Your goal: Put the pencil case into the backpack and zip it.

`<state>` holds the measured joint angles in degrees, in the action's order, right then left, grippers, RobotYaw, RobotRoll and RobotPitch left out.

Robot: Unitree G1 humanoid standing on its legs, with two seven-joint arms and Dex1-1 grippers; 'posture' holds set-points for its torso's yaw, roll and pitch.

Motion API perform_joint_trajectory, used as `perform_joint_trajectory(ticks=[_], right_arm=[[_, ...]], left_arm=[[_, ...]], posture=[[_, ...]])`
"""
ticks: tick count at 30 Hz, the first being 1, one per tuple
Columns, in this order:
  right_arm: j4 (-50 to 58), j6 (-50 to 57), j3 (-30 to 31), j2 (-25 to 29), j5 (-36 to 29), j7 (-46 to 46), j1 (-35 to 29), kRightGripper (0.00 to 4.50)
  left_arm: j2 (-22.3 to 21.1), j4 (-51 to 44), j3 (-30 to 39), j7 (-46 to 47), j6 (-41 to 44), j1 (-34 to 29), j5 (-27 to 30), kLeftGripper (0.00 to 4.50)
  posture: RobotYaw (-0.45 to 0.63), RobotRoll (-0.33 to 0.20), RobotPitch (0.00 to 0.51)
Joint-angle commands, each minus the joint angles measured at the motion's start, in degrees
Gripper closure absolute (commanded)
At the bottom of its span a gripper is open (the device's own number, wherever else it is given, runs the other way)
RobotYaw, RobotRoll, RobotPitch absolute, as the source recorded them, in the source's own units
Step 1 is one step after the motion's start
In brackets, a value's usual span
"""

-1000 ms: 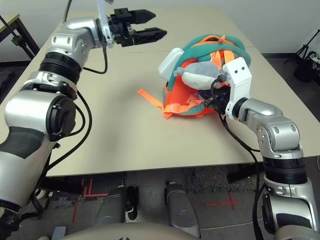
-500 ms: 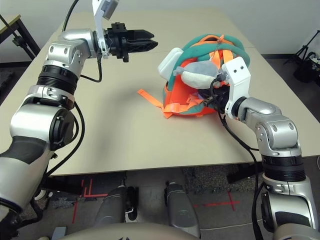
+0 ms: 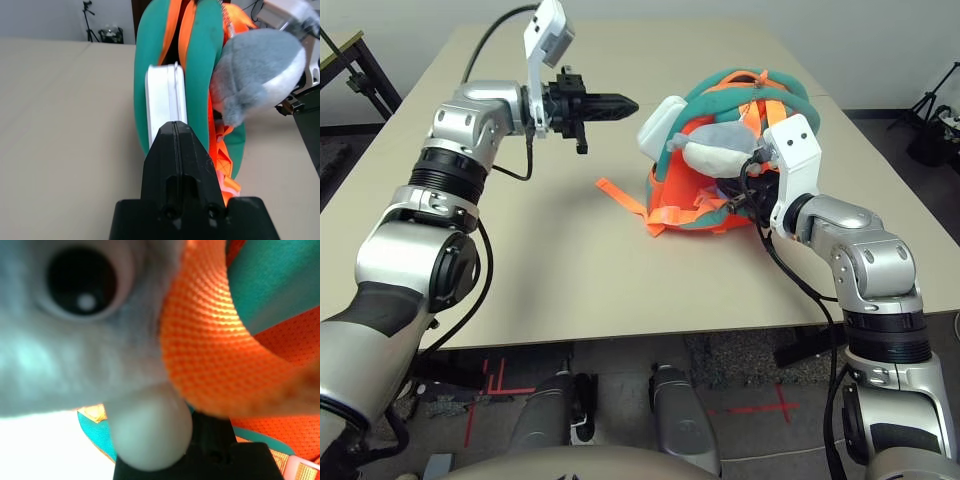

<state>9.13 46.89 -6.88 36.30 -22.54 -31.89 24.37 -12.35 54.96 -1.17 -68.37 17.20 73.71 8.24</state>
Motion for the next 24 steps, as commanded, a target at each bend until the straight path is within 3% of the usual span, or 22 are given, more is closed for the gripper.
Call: perform_joint_trajectory(ticks=[1,8,15,24], right_arm=[[-0.5,1.8,1.7,-0.5,0.3,0.0,-1.1,4.26],[0.2,2.2,1.5,-0.7,0.3,0.4,-1.6,4.26],[1.1,2.6,1.4,-1.0,0.3,0.9,-2.0,4.26],[0.6,2.4,1.8,-1.1,0.5,0.8,-1.8,4.26]], left_arm=[[1.7,5.0,-0.5,1.4,-2.0,1.7,-1.0,4.5],[6.5,14.7,-0.7,7.2,-7.6,4.7,-4.0,4.5],[10.7,18.3,-0.7,11.2,-10.6,5.4,-6.3,4.5],[9.6,17.7,-1.1,13.0,-14.8,4.3,-8.6,4.5]], posture=[[-0.21,0.0,0.093],[-0.23,0.0,0.094],[-0.24,0.0,0.097],[-0.23,0.0,0.1]])
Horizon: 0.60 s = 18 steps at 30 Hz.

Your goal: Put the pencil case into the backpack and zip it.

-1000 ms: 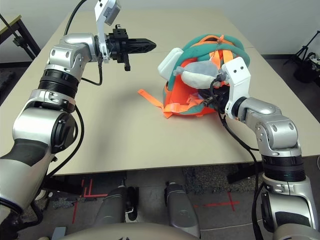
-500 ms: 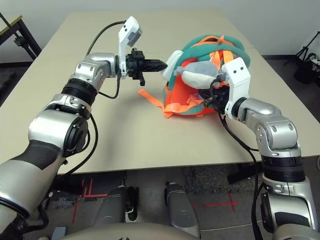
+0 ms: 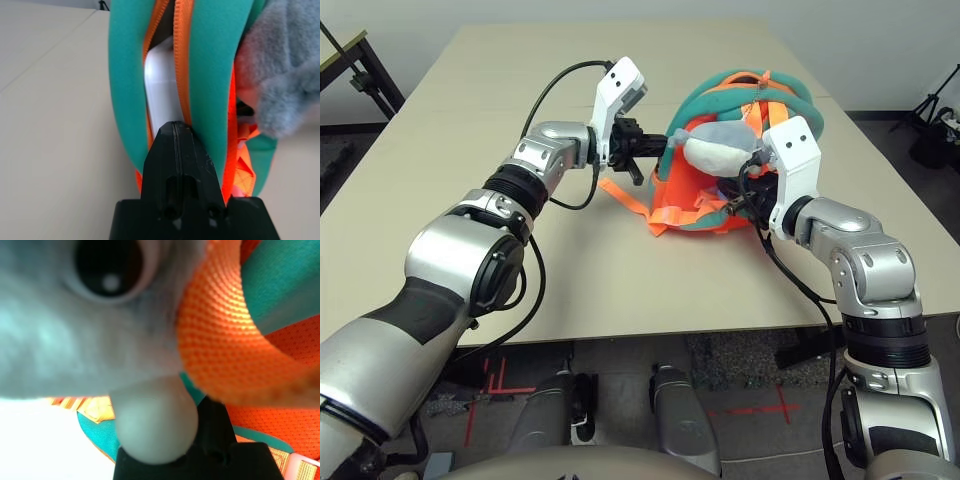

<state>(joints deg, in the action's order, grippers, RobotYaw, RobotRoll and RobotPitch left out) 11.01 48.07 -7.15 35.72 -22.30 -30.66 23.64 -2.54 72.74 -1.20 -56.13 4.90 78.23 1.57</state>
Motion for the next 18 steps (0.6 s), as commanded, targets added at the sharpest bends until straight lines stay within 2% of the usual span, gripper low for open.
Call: perform_joint_trajectory(ticks=[1,6,10,16,17,18], right_arm=[[-1.5,1.1,2.1,-0.5,0.4,-0.5,-0.9,4.26],[-2.8,0.3,2.6,-0.7,0.8,-1.0,-0.3,4.26],[-3.7,-0.4,2.9,-0.8,1.1,-1.4,0.2,4.26],[-5.0,-1.4,3.2,-0.9,1.7,-2.0,0.8,4.26],[-5.2,-1.5,3.2,-0.9,1.8,-2.1,0.8,4.26],[-5.4,-1.6,3.2,-0.8,1.8,-2.1,0.9,4.26]], left_arm=[[-0.6,-0.4,-0.8,1.0,-3.0,-0.4,-1.9,4.5],[-2.9,-2.4,2.3,-1.3,-2.3,0.2,1.2,4.5],[-5.2,-6.1,4.7,-5.4,1.4,0.9,4.5,4.5],[-9.5,-19.0,6.7,-11.9,11.8,0.9,10.8,4.5],[-10.2,-22.0,6.5,-13.2,14.0,0.6,11.9,4.1],[-10.8,-25.3,6.2,-14.5,16.0,0.0,12.9,3.93]], posture=[[-0.23,0.0,0.1],[-0.22,0.0,0.096],[-0.21,0.0,0.092],[-0.2,0.0,0.085],[-0.2,0.0,0.085],[-0.2,0.0,0.083]])
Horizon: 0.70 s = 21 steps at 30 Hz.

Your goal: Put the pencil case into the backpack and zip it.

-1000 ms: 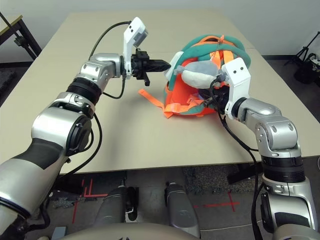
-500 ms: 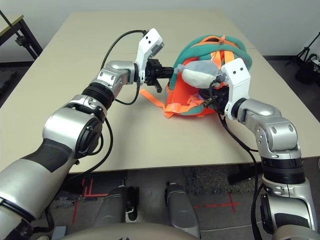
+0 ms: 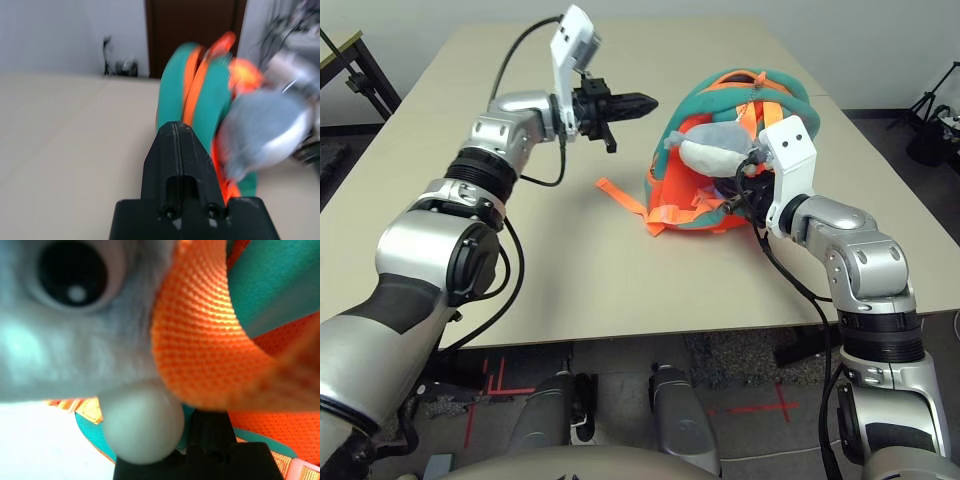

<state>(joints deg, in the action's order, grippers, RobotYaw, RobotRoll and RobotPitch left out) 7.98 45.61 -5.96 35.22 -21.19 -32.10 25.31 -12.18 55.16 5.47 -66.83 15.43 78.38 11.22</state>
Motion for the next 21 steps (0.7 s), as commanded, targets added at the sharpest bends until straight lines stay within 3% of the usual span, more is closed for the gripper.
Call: perform_joint_trajectory(ticks=[1,10,21], right_arm=[[-2.5,0.7,2.1,-0.3,0.7,-0.7,-0.8,4.26],[-3.3,0.0,2.4,-0.3,0.9,-1.0,-0.4,4.26],[-3.6,0.0,2.4,-0.3,1.2,-1.1,-0.1,4.26]], left_arm=[[-1.7,-10.7,-0.8,-4.6,7.6,-0.7,4.2,3.52],[-3.0,-29.7,-6.0,-6.3,17.2,-4.7,8.2,0.03],[-0.4,-27.1,-17.1,-4.5,6.7,-7.2,0.7,0.0]], posture=[[-0.2,0.0,0.081],[-0.2,0.0,0.075],[-0.2,0.0,0.078]])
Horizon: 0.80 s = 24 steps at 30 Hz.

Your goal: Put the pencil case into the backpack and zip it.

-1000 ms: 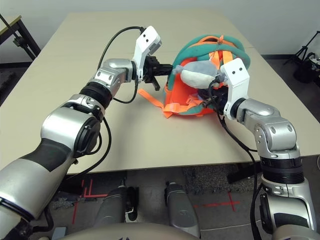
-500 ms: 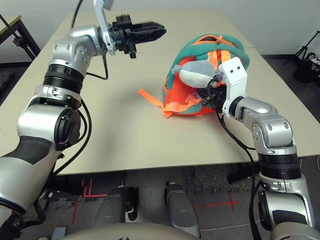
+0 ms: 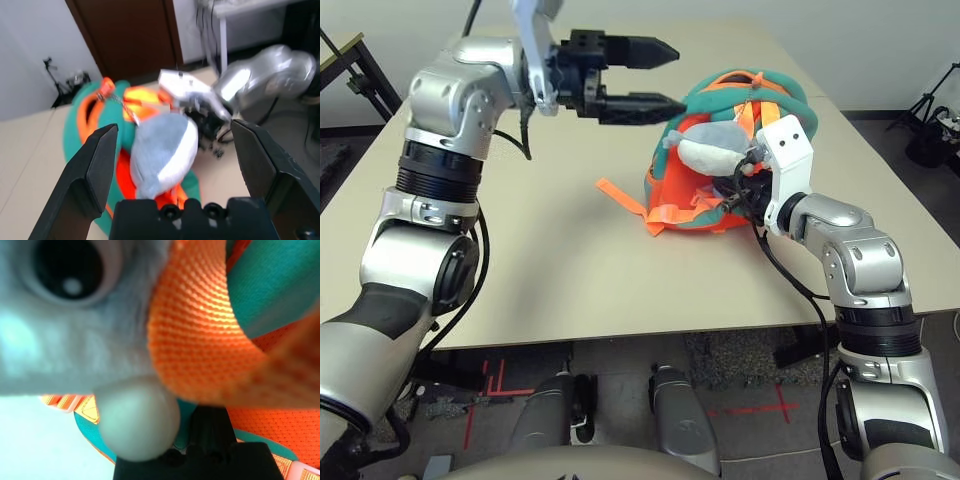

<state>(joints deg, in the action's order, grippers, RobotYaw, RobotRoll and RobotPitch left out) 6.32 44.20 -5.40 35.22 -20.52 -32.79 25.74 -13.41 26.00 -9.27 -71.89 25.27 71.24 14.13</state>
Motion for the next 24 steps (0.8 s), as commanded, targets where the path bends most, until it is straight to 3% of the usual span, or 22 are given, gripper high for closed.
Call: perform_joint_trajectory(ticks=[1,14,22,24], right_arm=[[-1.9,1.5,1.9,-0.4,0.6,-0.4,-0.5,4.26],[-1.4,2.0,2.1,-1.0,0.6,-0.1,-0.2,4.26],[-1.0,2.2,1.9,-1.4,0.7,0.1,-0.5,4.26],[-1.0,2.3,1.9,-1.4,0.8,0.1,-0.4,4.26]], left_arm=[[1.3,3.1,-2.9,0.9,-4.3,0.0,-2.8,0.0],[8.1,23.1,-3.1,6.2,-15.8,4.2,-8.2,0.0],[9.9,27.1,-2.6,5.7,-17.4,5.2,-8.5,0.0],[9.9,27.4,-2.6,5.4,-17.1,5.3,-8.6,0.59]], posture=[[-0.2,0.0,0.08],[-0.21,0.0,0.09],[-0.22,0.0,0.097],[-0.22,0.0,0.098]])
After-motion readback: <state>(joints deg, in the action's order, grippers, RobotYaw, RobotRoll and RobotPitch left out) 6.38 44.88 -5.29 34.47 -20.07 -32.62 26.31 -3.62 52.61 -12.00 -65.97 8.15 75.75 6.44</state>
